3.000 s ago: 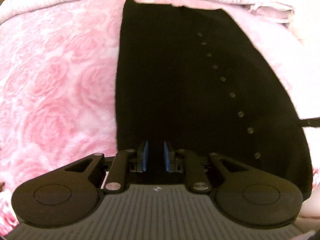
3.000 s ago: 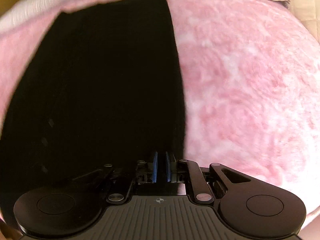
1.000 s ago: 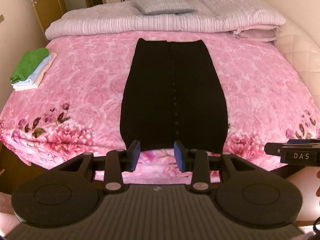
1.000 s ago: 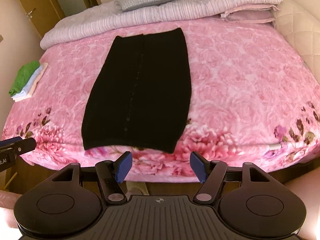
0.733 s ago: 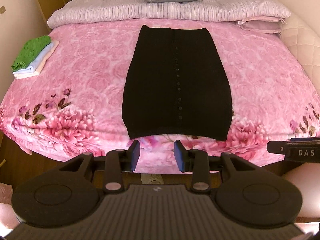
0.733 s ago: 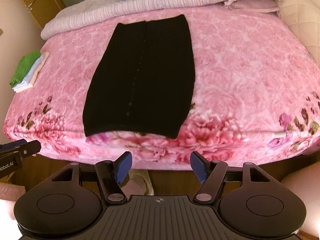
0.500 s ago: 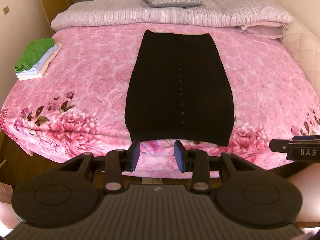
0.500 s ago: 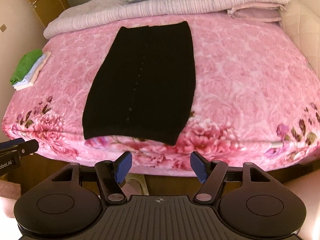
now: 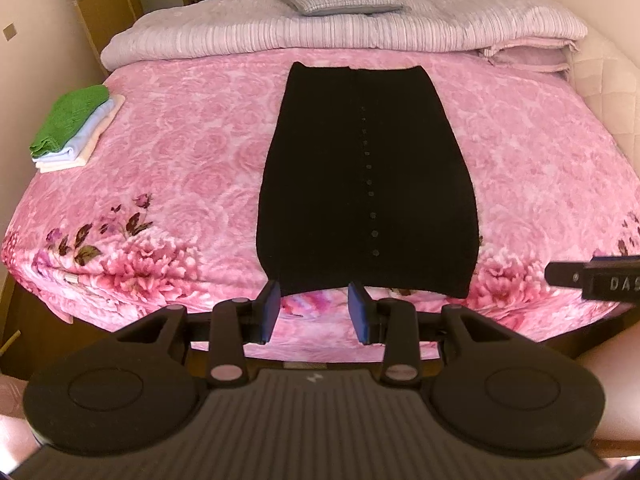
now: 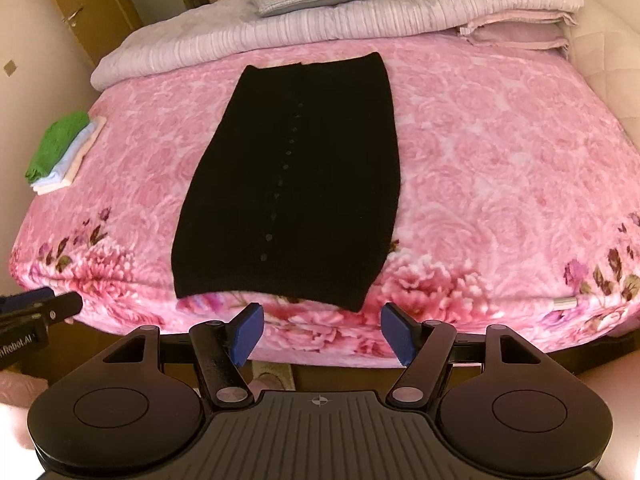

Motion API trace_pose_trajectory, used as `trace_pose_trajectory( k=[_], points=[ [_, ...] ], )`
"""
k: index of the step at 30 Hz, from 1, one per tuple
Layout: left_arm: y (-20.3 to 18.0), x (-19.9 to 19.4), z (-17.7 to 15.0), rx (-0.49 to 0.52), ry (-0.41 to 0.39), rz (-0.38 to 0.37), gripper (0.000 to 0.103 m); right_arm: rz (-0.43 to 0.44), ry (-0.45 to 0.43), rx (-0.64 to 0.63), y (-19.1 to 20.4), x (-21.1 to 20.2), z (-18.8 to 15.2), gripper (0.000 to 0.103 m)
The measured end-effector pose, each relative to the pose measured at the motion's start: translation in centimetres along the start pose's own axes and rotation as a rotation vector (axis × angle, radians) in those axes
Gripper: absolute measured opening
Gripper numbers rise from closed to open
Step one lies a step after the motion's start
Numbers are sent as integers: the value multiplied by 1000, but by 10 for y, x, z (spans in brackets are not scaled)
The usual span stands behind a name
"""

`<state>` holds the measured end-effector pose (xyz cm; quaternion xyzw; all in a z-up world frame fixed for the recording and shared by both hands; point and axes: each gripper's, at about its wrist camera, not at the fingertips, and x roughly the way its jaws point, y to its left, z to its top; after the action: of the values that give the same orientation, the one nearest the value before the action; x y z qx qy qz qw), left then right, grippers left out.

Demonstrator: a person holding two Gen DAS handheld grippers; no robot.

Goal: Fold clothes

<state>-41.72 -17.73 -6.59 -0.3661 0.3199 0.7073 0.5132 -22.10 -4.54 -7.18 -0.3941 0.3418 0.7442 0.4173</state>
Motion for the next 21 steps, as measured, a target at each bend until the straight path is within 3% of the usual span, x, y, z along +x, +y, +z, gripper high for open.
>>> trace_pose_trajectory(
  k=[6, 13, 21],
  points=[
    [4, 35, 21, 49, 2, -33, 33, -24, -10, 60, -11, 21, 17, 69],
    [30, 109, 43, 98, 33, -93, 34, -63, -5, 172, -11, 83, 34, 69],
    [80, 227, 29, 98, 36, -140, 34, -22, -167, 364, -35, 172, 23, 69]
  ],
)
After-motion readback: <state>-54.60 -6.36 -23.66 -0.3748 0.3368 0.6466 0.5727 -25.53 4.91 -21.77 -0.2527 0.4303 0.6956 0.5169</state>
